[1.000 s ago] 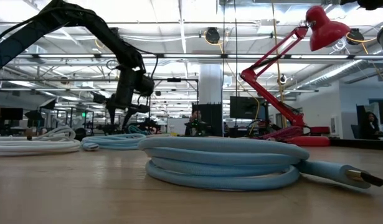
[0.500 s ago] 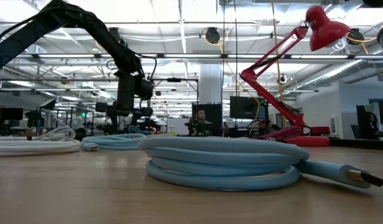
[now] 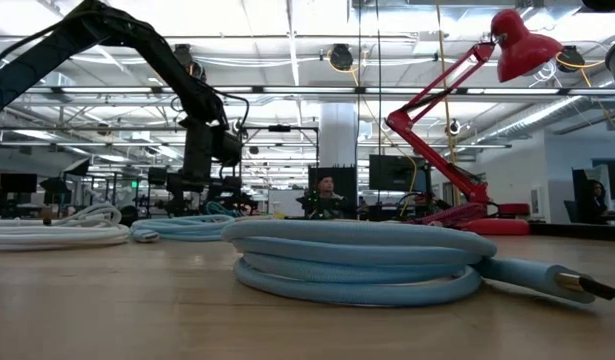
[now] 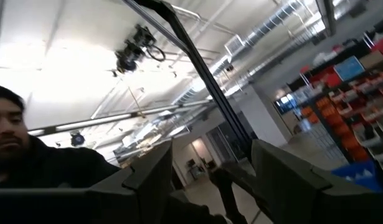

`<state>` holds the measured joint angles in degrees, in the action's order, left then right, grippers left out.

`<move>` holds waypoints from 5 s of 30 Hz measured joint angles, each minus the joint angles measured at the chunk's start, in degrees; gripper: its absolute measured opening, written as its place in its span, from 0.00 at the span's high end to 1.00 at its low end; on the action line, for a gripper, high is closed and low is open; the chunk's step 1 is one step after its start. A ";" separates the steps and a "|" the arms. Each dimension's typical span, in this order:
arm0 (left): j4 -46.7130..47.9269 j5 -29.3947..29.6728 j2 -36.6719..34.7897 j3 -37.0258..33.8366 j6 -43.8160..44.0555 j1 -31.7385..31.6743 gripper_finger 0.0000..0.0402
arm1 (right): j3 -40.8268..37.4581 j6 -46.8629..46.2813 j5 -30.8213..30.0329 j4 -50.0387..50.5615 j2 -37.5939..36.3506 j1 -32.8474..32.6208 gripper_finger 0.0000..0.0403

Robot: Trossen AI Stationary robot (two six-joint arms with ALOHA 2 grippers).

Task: Pick & Place USB Port
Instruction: Put the blue charger cable into the gray bin, then put the top brown display cable into the blue bin

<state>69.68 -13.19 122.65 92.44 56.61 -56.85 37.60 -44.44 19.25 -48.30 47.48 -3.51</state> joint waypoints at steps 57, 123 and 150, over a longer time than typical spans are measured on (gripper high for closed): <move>1.15 -6.86 -2.61 4.37 -13.00 1.12 1.00 | 0.00 -2.43 0.52 -6.70 -0.20 0.00 0.47; -47.09 1.13 -6.80 3.42 5.37 13.70 0.84 | 0.00 -9.44 6.38 6.52 0.52 1.60 0.47; 0.07 19.86 -6.86 21.55 -89.06 -3.87 0.84 | 0.00 3.78 -15.10 8.71 0.52 3.06 0.47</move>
<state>69.76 6.67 115.79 113.99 -32.45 -60.72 37.60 -40.66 4.15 -39.59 48.01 -0.45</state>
